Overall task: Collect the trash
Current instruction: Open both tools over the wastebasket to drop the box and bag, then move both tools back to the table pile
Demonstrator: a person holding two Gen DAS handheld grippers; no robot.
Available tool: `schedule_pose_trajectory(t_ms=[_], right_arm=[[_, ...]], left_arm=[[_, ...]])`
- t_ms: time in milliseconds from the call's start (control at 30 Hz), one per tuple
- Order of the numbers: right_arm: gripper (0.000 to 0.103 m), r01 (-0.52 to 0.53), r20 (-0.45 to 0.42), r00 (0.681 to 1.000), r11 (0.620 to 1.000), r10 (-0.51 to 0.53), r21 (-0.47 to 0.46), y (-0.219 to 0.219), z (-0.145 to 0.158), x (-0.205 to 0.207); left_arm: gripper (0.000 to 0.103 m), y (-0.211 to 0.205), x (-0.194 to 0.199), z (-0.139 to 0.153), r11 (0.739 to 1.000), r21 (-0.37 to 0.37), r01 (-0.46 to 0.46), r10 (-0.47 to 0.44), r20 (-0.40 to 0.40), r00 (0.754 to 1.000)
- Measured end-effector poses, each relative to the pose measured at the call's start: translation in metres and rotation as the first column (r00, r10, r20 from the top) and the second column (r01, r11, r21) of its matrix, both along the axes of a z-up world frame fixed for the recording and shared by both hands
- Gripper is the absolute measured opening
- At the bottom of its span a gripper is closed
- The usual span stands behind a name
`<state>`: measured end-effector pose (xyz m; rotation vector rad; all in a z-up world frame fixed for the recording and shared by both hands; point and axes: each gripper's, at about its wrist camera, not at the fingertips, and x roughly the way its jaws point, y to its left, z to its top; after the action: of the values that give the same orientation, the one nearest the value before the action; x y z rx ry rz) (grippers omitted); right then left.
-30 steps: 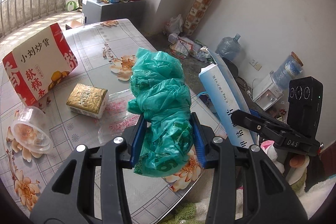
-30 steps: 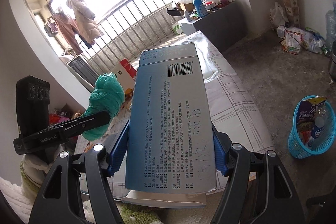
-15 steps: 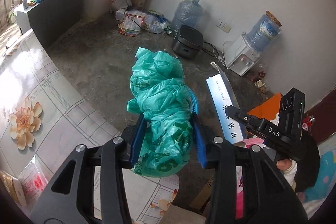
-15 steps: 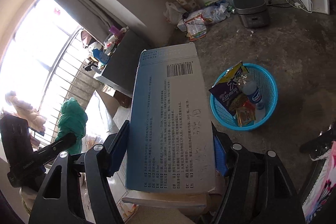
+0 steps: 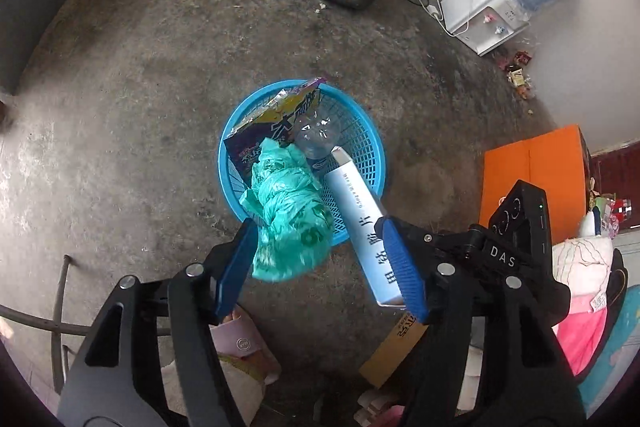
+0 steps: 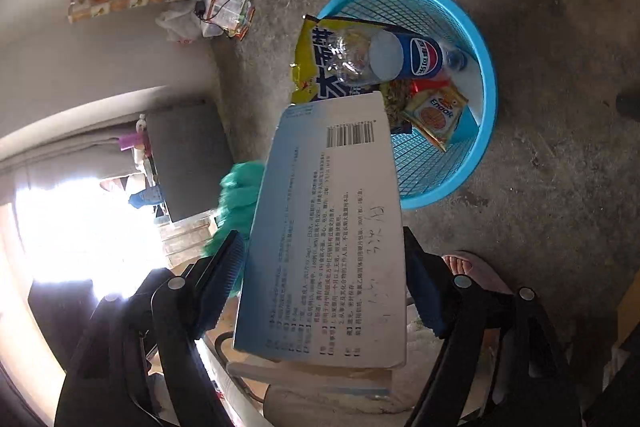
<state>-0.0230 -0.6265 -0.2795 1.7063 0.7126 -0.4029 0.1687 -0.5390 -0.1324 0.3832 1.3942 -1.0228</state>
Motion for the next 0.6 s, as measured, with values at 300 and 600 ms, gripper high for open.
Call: schedule_pose_trajectory(t_ms=[300,600], right_arm=[[0.077,0.112,-0.076,0.990,0.993,-0.115,-0.047,-0.012,-0.025,-0.006],[0.077,0.095,-0.092,0.987,0.947,-0.129,-0.307,0.014,0.041,-0.021]], left_arm=[[0.067,0.009,0.015,0.014,0.995,-0.070,-0.070,0.073,0.043,0.996],[0.075,0.088,0.013,0.104,0.960,-0.254,-0.118,0.158,0.143,0.977]])
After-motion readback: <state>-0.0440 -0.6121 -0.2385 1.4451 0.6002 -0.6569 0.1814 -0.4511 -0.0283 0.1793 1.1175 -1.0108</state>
